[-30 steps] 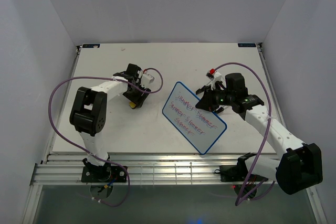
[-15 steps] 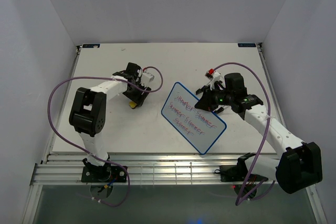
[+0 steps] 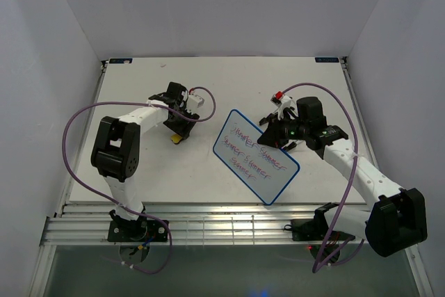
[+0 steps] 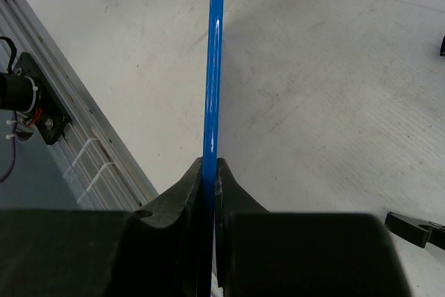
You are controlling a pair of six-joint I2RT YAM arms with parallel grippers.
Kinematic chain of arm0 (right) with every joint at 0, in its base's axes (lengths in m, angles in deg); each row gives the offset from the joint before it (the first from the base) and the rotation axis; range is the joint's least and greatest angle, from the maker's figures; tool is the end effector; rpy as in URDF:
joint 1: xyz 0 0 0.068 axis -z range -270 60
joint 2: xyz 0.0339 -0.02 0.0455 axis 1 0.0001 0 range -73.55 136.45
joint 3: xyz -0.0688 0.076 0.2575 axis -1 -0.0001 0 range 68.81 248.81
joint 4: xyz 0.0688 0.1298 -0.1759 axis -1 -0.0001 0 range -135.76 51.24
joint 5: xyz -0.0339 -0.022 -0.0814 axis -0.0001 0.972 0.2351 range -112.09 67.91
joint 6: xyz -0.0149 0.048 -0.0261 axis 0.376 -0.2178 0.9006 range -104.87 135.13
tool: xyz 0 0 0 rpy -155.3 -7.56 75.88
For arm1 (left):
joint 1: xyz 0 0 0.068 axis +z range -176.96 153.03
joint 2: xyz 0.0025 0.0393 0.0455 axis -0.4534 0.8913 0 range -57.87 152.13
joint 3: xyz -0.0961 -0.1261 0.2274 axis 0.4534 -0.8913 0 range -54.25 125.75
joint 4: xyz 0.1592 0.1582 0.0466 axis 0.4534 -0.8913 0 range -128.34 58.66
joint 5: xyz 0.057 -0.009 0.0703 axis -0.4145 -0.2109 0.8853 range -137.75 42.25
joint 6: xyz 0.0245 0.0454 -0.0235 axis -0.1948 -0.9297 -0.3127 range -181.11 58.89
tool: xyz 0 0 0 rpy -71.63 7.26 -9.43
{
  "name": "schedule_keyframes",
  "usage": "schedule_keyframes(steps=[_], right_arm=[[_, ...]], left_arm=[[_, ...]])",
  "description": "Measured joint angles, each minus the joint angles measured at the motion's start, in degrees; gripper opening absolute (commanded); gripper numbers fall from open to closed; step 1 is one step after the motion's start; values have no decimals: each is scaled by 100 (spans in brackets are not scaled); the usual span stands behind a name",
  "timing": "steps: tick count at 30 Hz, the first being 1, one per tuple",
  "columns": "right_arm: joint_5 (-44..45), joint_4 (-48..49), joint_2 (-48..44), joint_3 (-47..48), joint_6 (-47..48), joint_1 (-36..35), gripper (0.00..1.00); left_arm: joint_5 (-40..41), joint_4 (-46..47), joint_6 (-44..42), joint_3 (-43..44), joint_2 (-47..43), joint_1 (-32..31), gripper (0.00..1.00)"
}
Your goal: Erase the whiteboard
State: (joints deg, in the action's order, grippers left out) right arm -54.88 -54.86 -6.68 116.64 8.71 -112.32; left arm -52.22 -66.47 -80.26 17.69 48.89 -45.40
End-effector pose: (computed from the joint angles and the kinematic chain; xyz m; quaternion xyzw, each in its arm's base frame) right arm 0.1958 0.1036 0.2869 -0.2466 0.8253 0.3524 0.3659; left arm 0.3247 -0.1114 0.1931 0.3235 0.9293 -0.0372 0.1742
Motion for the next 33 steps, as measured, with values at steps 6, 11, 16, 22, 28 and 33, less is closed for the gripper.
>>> schedule_keyframes(steps=[6, 11, 16, 22, 28, 33], right_arm=[[2, 0, 0, 0, 2, -7, 8], [2, 2, 0, 0, 2, -22, 8], [2, 2, 4, 0, 2, -22, 8], [2, 2, 4, 0, 2, -22, 8], [0, 7, 11, 0, 2, -22, 8], [0, 11, 15, 0, 2, -22, 8]], left_arm=[[33, -2, 20, 0, 0, 0, 68], [42, -35, 22, 0, 2, 0, 68], [37, -63, 24, 0, 2, 0, 68], [39, -87, 61, 0, 9, 0, 68], [39, -90, 83, 0, 61, 0, 65], [39, -90, 94, 0, 70, 0, 59]])
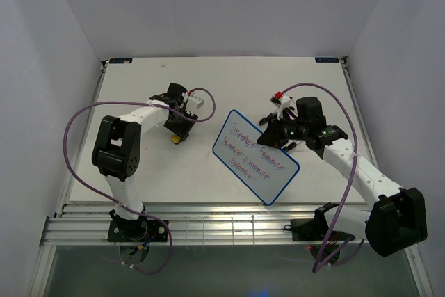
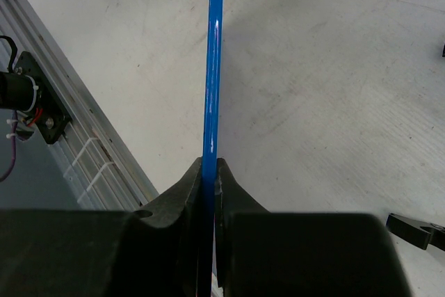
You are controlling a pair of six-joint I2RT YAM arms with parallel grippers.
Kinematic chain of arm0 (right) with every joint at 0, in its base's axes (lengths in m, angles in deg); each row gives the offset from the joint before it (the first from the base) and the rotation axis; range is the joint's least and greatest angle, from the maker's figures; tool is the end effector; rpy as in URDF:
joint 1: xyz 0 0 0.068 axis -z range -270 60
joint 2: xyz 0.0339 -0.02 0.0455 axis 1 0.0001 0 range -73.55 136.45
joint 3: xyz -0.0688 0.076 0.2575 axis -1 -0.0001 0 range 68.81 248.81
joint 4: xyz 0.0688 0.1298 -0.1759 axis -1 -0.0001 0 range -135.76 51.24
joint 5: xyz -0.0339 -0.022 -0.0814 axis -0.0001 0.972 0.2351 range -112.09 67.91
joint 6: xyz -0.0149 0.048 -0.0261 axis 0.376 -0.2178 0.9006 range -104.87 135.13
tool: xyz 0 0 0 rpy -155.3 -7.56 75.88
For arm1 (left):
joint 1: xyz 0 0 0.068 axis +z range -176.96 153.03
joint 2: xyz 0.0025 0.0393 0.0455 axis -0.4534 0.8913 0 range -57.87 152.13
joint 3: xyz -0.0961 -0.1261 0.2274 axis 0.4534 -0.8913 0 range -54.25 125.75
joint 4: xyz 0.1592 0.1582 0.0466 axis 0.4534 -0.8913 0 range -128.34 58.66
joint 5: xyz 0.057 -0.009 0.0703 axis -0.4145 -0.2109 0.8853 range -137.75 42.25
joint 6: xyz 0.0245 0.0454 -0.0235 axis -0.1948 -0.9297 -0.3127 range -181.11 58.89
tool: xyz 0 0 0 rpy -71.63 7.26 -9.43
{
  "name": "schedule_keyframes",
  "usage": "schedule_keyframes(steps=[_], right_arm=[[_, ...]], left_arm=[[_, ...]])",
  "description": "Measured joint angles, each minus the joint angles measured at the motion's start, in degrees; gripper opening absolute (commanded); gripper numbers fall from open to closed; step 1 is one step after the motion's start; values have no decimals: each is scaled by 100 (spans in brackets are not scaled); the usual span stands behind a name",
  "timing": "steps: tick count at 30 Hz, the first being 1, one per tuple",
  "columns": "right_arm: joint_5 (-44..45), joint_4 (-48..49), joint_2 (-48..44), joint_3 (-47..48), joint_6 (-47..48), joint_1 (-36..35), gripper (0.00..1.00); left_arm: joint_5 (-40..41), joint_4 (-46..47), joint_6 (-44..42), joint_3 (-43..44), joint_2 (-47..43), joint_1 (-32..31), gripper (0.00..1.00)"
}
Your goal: Erase the whiteboard
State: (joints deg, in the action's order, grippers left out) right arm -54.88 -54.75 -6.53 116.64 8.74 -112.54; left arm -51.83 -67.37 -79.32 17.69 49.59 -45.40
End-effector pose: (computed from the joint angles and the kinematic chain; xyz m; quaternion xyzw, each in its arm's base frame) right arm 0.1960 0.1046 0.2865 -0.2483 0.8249 0.3530 0.3650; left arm 0.3240 -0.1109 0.1886 0.3156 0.9346 -0.0354 0.1601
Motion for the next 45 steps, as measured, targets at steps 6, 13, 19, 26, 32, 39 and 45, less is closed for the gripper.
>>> schedule_keyframes(steps=[6, 13, 19, 26, 32, 39, 45], right_arm=[[0, 2, 4, 0, 0, 0, 8], [-22, 26, 22, -2, 0, -4, 8], [-22, 35, 22, -7, -2, -4, 8], [-15, 39, 22, -7, -9, -4, 8], [116, 76, 22, -9, -138, -9, 8], [249, 160, 85, -9, -385, -15, 8], [260, 164, 83, -7, -479, -22, 8]], left_arm=[[-2, 0, 37, 2, 0, 0, 50], [-4, 0, 37, 2, 0, 0, 44], [-39, -4, 125, 22, 2, 0, 27], [-15, 20, 553, 129, -116, -11, 22], [-26, 391, 1360, -26, -957, -107, 21], [-544, 2533, 2540, -1506, -2916, -752, 6], [-595, 4913, 2874, -3139, -3991, -1530, 4]])
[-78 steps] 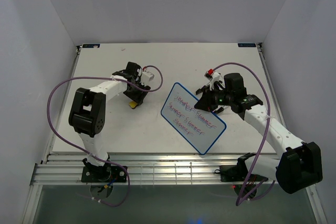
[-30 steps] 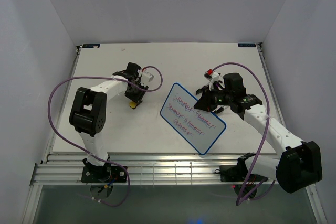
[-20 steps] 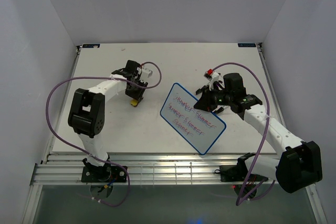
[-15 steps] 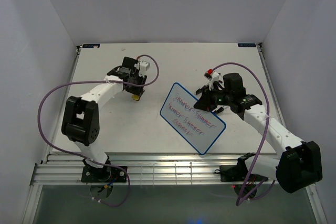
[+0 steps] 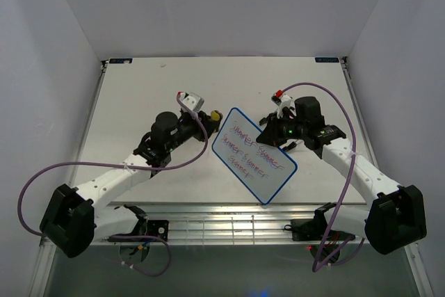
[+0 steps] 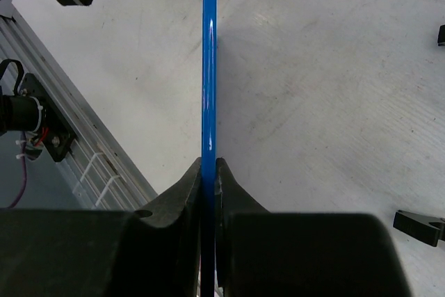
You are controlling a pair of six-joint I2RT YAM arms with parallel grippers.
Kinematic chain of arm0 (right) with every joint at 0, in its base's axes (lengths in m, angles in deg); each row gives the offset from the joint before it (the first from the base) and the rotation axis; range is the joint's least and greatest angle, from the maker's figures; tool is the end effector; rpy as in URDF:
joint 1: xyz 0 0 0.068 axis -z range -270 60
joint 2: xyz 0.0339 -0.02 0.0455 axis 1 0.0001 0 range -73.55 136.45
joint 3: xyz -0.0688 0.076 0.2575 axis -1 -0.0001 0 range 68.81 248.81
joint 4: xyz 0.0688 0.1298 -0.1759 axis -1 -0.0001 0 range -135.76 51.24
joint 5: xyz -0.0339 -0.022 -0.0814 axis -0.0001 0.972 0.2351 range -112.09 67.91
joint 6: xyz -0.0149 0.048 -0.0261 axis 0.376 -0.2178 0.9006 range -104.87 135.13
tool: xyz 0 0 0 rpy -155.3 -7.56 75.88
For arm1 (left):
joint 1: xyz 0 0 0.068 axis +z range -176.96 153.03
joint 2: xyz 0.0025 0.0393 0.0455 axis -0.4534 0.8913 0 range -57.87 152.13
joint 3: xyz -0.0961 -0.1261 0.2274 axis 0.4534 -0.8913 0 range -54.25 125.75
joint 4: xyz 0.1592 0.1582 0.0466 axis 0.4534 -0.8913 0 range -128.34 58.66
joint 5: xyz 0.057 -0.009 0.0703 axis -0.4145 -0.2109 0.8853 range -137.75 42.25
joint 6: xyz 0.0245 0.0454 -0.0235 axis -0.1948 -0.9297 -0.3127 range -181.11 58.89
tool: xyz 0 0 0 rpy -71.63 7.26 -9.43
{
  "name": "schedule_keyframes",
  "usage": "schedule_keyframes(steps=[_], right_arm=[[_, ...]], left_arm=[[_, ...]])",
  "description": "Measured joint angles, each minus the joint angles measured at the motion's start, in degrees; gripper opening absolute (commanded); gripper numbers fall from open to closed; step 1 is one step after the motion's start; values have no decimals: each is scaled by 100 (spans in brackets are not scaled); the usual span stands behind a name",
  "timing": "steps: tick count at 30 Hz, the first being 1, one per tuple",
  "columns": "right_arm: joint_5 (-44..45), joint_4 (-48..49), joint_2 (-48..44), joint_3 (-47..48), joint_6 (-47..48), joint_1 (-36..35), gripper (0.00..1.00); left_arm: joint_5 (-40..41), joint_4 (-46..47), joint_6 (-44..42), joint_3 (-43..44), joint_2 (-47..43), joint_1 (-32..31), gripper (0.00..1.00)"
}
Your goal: Erase the whiteboard
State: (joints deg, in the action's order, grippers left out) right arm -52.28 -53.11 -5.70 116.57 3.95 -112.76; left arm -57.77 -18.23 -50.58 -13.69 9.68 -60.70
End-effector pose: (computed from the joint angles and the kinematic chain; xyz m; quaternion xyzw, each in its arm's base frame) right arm 0.2007 0.1058 0.2852 -0.2070 0.8376 0.3517 0.3631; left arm 0.1973 -0.1400 0.2925 0.2105 0.7575 -0.2950 0.5430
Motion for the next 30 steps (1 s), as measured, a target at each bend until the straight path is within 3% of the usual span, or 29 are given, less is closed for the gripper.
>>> schedule_keyframes(steps=[6, 12, 30], right_arm=[[2, -7, -59, 0, -144, -13, 8], [-90, -2, -142, 0, -374, -13, 8], [-258, 328, -354, -109, -573, -94, 8]], left_arm=[[203, 2022, -275, -975, -140, -461, 1], [387, 3239, -588, -1093, 341, -551, 1], [199, 4070, -686, -949, 1714, -551, 3]])
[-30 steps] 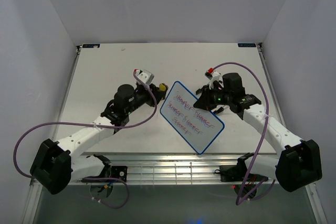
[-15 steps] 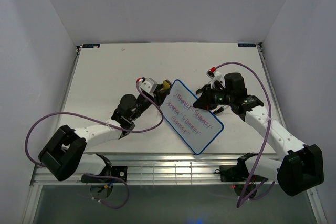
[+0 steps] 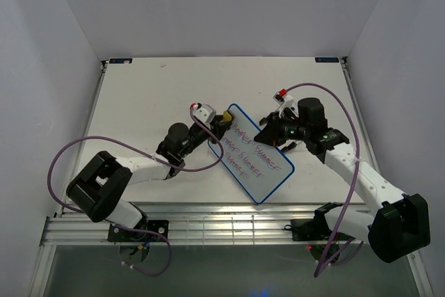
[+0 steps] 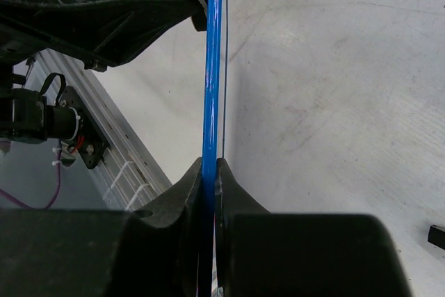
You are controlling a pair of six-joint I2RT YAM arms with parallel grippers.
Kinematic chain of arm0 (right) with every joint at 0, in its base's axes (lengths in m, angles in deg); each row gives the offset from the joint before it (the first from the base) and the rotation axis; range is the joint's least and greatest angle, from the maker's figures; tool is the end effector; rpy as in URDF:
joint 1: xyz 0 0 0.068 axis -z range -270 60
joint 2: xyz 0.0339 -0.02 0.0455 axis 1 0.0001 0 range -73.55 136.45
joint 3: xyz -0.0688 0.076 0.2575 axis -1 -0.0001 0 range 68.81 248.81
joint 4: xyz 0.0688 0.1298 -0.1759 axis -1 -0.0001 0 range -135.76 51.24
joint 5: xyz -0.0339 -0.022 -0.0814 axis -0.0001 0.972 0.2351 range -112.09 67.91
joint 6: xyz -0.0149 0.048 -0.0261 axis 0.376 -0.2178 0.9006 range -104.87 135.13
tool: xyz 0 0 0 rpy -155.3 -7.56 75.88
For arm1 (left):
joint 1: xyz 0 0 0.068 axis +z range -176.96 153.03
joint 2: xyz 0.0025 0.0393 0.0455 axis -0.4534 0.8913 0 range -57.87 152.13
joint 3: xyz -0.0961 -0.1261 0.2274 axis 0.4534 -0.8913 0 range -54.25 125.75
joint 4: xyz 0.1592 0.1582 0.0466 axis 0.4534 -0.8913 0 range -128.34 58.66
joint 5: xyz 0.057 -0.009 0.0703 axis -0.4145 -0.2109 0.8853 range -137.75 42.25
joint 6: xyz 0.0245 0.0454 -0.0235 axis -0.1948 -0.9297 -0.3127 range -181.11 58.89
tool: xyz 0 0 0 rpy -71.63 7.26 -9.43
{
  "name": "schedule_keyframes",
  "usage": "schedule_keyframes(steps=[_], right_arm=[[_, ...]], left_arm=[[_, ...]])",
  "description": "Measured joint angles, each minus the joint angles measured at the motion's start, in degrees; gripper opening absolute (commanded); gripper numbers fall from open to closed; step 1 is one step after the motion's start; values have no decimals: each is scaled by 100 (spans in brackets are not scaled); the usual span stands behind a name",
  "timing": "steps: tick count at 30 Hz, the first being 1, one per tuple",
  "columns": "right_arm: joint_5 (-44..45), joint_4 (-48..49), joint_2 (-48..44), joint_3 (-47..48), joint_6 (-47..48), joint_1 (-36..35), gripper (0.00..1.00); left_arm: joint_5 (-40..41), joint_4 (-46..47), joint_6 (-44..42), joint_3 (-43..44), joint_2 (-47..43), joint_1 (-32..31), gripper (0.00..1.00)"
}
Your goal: Erase the whiteboard
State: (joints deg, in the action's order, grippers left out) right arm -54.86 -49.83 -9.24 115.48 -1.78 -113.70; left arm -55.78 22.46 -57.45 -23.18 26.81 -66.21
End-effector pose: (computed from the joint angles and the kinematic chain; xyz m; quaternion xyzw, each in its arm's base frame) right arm 0.1893 0.1065 0.2975 -0.1924 0.8154 0.3973 0.3744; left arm 0.2145 -0.1823 0.2476 0.2624 0.6554 -0.3043 0.6395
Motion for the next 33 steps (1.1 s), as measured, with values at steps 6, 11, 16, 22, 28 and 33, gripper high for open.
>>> schedule_keyframes(steps=[6, 11, 16, 22, 28, 33], right_arm=[[24, 153, 2, -114, -118, -22, 8], [216, 179, 22, -114, -109, -144, 8], [417, 157, 63, -114, -107, -236, 8], [527, 142, 66, -114, -120, -264, 8], [525, 289, 66, -114, -184, -297, 8], [522, 367, 66, -114, -212, -332, 8]], left_arm=[[-195, 17, 138, 118, 140, -44, 4], [-203, -68, 177, 245, 212, -184, 5], [11, -286, 190, 284, 210, -549, 6], [553, -697, 197, 363, 72, -1158, 6], [990, -728, 177, 358, -4, -1145, 4], [964, -728, 201, 358, 31, -452, 1]])
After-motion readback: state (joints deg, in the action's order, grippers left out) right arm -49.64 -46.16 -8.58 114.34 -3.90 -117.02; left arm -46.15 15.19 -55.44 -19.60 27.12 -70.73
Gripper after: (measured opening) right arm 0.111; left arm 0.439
